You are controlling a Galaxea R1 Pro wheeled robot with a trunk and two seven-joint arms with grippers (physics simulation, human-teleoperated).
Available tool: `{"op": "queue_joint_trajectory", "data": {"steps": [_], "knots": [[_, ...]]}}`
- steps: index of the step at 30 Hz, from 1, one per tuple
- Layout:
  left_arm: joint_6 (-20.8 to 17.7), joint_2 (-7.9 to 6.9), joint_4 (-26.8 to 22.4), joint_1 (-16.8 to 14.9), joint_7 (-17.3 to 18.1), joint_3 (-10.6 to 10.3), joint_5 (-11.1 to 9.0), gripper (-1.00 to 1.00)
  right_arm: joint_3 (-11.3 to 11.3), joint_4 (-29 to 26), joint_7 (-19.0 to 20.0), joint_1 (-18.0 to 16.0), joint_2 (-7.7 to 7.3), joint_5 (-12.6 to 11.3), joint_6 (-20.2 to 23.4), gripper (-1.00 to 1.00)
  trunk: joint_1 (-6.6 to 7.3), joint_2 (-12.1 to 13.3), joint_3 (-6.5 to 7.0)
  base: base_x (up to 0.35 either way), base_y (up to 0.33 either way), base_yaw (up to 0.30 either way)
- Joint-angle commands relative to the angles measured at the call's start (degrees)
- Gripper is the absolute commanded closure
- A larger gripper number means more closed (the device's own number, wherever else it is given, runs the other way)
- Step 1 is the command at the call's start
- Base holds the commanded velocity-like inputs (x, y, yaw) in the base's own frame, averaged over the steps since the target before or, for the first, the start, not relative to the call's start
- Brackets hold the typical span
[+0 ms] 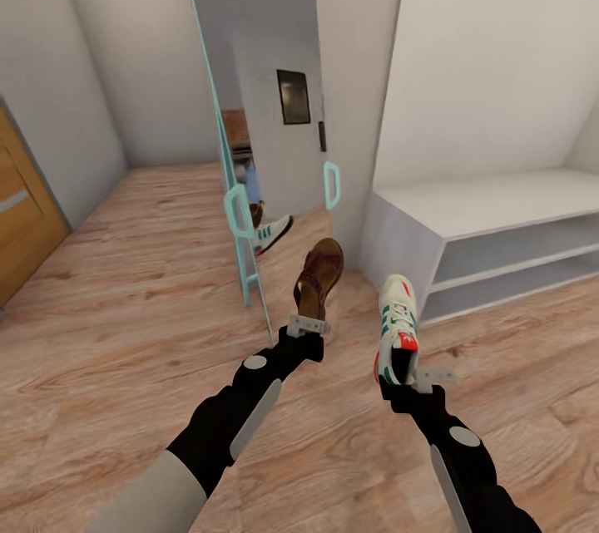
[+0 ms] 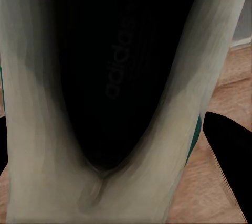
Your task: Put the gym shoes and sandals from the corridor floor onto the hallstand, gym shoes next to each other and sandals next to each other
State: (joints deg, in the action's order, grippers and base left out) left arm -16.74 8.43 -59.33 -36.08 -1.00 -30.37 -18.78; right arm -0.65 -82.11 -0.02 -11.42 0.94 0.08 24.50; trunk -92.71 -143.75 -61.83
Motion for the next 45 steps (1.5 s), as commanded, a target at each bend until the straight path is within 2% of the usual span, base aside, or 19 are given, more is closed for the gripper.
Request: {"op": "queue_joint_trajectory", "data": {"steps": [1,9,31,45], "knots": [[-0.32,0.0,-0.06,-0.04,-0.05,-0.04,-0.29,1.0,-0.06,-0.09,-0.07,-0.01,0.03,0.01,0.28,1.0,0.01,-0.02,0.0,0.0,-0.334,0.269],[-0.4,0.0,-0.05,-0.04,-0.05,-0.04,-0.29,1.0,-0.06,-0.15,-0.07,-0.03,0.03,-0.04,0.27,1.0,0.01,-0.02,0.36,0.0,-0.233,0.223],[-0.4,0.0,0.01,0.0,-0.05,-0.04,-0.33,1.0,-0.07,-0.16,-0.07,-0.01,0.03,-0.25,0.27,1.0,0.01,-0.02,0.39,-0.002,-0.008,0.005],[-0.4,0.0,0.0,0.02,-0.05,-0.04,-0.35,1.0,-0.1,-0.24,-0.07,-0.01,0.03,-0.25,0.27,1.0,0.01,-0.02,0.39,-0.19,-0.17,0.0]]}}
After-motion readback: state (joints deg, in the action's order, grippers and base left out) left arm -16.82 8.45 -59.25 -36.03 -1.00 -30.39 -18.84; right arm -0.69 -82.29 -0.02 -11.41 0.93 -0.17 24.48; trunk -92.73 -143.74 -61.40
